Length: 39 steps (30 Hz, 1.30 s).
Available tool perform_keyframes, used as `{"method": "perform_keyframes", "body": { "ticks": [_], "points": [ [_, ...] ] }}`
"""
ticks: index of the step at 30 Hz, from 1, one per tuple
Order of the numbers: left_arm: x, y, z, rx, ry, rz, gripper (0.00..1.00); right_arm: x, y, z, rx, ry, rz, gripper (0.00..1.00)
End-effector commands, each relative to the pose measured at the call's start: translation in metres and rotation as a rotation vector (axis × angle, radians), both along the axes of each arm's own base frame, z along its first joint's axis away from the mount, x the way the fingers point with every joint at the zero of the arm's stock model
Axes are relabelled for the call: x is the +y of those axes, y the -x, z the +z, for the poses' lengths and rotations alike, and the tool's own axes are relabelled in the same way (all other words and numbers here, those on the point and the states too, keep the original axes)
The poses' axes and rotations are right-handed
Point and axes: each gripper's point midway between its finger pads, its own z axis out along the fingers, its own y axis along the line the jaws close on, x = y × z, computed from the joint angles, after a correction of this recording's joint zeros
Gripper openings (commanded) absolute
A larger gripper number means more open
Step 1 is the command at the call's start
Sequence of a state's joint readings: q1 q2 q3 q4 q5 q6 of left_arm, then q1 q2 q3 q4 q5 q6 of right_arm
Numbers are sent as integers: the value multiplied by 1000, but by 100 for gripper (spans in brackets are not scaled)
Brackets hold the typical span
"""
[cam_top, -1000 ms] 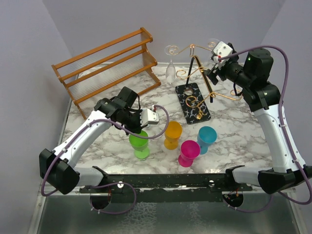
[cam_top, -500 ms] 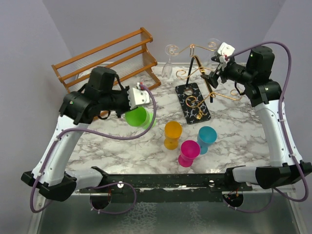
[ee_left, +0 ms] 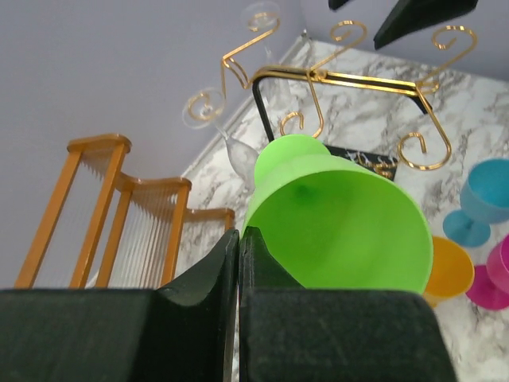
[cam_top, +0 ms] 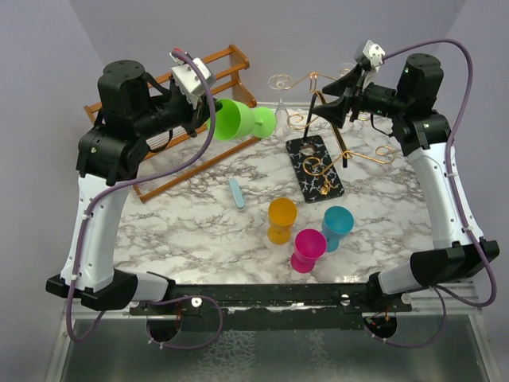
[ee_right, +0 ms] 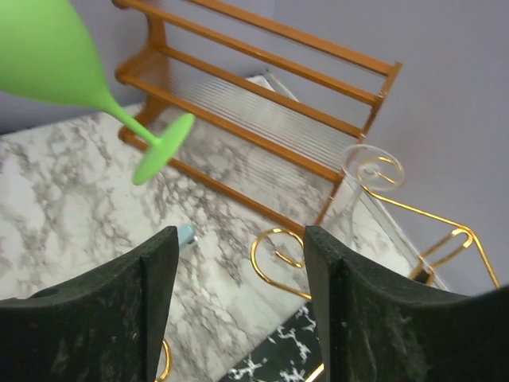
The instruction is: Place the wine glass upside down on the wine glass rack
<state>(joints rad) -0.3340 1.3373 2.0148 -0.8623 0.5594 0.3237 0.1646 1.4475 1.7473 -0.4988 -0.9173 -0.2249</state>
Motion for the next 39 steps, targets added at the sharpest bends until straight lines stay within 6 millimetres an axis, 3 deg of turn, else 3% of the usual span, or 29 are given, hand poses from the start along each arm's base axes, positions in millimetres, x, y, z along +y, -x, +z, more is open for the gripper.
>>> {"method": "perform_keyframes", "body": {
  "ticks": [1,9,15,27,39],
  "points": [
    [-11,-20,43,-95,169,21,0,27,13,14,153,-146,130,61],
    [-25,-48,60,-74,274,21,0,31,1,-8,347,-232,28,57],
    [-35,-54,62,-53,309,-12,0,40,4,-6,423,-285,61,55],
    [-43,-58,58,-36,316,-30,0,52,-21,-9,464,-323,-4,43],
    [-50,-62,48,-24,298,-40,0,61,-27,-1,458,-342,-3,36]
  ]
}}
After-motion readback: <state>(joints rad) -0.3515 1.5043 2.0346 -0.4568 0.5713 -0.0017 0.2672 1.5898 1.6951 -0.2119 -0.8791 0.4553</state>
